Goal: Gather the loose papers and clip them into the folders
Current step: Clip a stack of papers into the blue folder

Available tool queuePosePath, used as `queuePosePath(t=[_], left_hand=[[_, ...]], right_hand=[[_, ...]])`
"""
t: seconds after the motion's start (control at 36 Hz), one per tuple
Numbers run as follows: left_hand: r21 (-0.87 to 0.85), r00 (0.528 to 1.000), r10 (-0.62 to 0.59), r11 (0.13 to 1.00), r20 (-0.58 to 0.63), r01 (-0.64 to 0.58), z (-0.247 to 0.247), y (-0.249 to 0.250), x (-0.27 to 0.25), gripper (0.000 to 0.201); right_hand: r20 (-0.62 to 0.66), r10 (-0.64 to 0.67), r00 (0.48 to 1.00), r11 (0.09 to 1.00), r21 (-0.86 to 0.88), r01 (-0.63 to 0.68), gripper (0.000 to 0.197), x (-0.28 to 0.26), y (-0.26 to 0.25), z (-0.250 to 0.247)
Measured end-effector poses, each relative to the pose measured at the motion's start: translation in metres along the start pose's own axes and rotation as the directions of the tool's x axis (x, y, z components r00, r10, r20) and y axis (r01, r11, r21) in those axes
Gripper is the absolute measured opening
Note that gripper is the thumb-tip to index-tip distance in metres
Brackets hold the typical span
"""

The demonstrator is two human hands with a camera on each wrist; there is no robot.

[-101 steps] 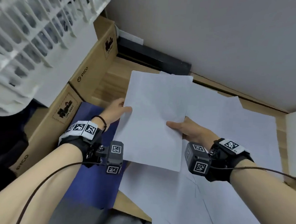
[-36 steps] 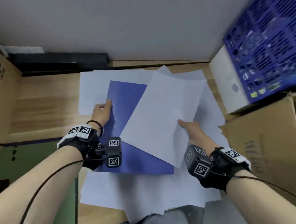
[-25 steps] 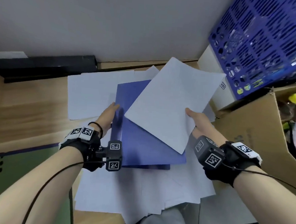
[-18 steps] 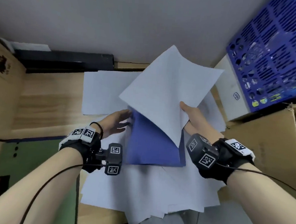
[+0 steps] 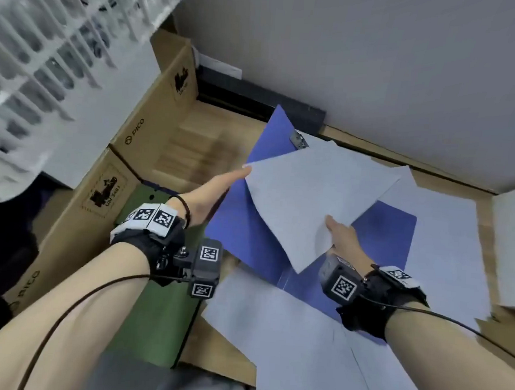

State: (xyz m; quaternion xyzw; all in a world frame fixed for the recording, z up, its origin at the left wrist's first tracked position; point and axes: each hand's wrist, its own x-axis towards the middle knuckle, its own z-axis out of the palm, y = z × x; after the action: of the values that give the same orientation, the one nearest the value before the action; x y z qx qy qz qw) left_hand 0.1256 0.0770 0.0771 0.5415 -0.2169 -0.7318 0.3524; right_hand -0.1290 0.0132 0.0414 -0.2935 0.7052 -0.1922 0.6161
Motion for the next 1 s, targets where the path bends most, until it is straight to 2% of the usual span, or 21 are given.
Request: queuePosePath(t=[0.03,0.08,0.14,0.17,0.31,0.36,0.47,0.5,0.53,0.56,0.61,0.67,0.75,0.81,0.86,0.92,1.0], left_hand=[[0.011,0.999,-0.003,1.000,-0.041,0.004,-0.006,-0.002,-0.001,0.051],[0.116,0.979,-0.010,0.993,-0.204,0.034,-0.016,-0.009,0.000,0.038],[0.236,0.921,0.046,0.970,-0.387,0.050,-0.023,-0.017,0.005,0.026],[0.264,0.901,0.065,0.963,-0.429,0.056,-0.025,-0.021,0.008,0.024],[0.335,0.862,0.085,0.937,-0.500,0.101,-0.035,-0.030,0.008,0.010],[0.391,0.802,0.112,0.906,-0.587,0.160,-0.048,-0.035,0.008,0.015],[0.365,0.602,0.154,0.898,-0.784,0.245,-0.066,-0.038,0.011,0.033],[0.400,0.569,0.192,0.877,-0.800,0.267,-0.065,-0.036,0.015,0.035],[0.444,0.571,0.230,0.855,-0.788,0.268,-0.060,-0.033,0.020,0.035],[0.481,0.603,0.267,0.848,-0.752,0.224,-0.053,-0.028,0.028,0.034],[0.522,0.719,0.306,0.848,-0.624,0.091,-0.030,-0.022,0.047,0.030],[0.573,0.821,0.300,0.819,-0.486,0.040,0.001,-0.018,0.066,0.024],[0.606,0.925,0.211,0.795,-0.316,0.026,0.045,-0.020,0.091,0.018],[0.628,0.956,0.151,0.777,-0.250,0.042,0.066,-0.026,0.103,0.019],[0.661,0.969,0.101,0.746,-0.226,0.077,0.078,-0.035,0.110,0.022],[0.678,0.969,0.065,0.725,-0.239,0.118,0.084,-0.044,0.117,0.026],[0.673,0.954,0.025,0.714,-0.297,0.191,0.083,-0.057,0.120,0.028]], right_hand=[[-0.027,-0.009,1.000,0.998,-0.055,0.008,0.051,0.001,0.006,-0.003],[-0.062,-0.052,0.997,0.995,-0.089,0.046,0.044,-0.003,0.010,-0.012],[-0.074,-0.087,0.993,0.989,-0.124,0.077,0.042,-0.001,0.008,-0.019],[-0.073,-0.093,0.993,0.985,-0.153,0.081,0.041,-0.001,0.006,-0.021],[-0.016,-0.079,0.997,0.972,-0.224,0.073,0.041,0.004,0.000,-0.033],[0.018,-0.067,0.998,0.971,-0.228,0.070,0.041,0.004,0.003,-0.038],[0.040,-0.049,0.998,0.976,-0.209,0.056,0.033,0.002,0.015,-0.048],[0.033,-0.038,0.999,0.979,-0.197,0.044,0.032,0.000,0.019,-0.052],[0.014,-0.028,1.000,0.982,-0.186,0.030,0.032,-0.001,0.025,-0.058],[-0.010,-0.014,1.000,0.983,-0.181,0.012,0.035,-0.001,0.031,-0.065],[-0.070,-0.002,0.998,0.988,-0.154,-0.009,0.036,-0.003,0.040,-0.079],[-0.113,0.007,0.994,0.991,-0.130,-0.022,0.036,-0.004,0.049,-0.095],[-0.116,0.022,0.993,0.992,-0.120,-0.036,0.026,-0.004,0.058,-0.123],[-0.129,0.034,0.991,0.990,-0.133,-0.051,0.022,-0.005,0.061,-0.138],[-0.139,0.034,0.990,0.985,-0.164,-0.057,0.027,-0.005,0.063,-0.150],[-0.125,0.053,0.991,0.979,-0.189,-0.077,0.040,0.001,0.068,-0.164],[-0.055,0.056,0.997,0.971,-0.231,-0.067,0.034,0.007,0.072,-0.175]])
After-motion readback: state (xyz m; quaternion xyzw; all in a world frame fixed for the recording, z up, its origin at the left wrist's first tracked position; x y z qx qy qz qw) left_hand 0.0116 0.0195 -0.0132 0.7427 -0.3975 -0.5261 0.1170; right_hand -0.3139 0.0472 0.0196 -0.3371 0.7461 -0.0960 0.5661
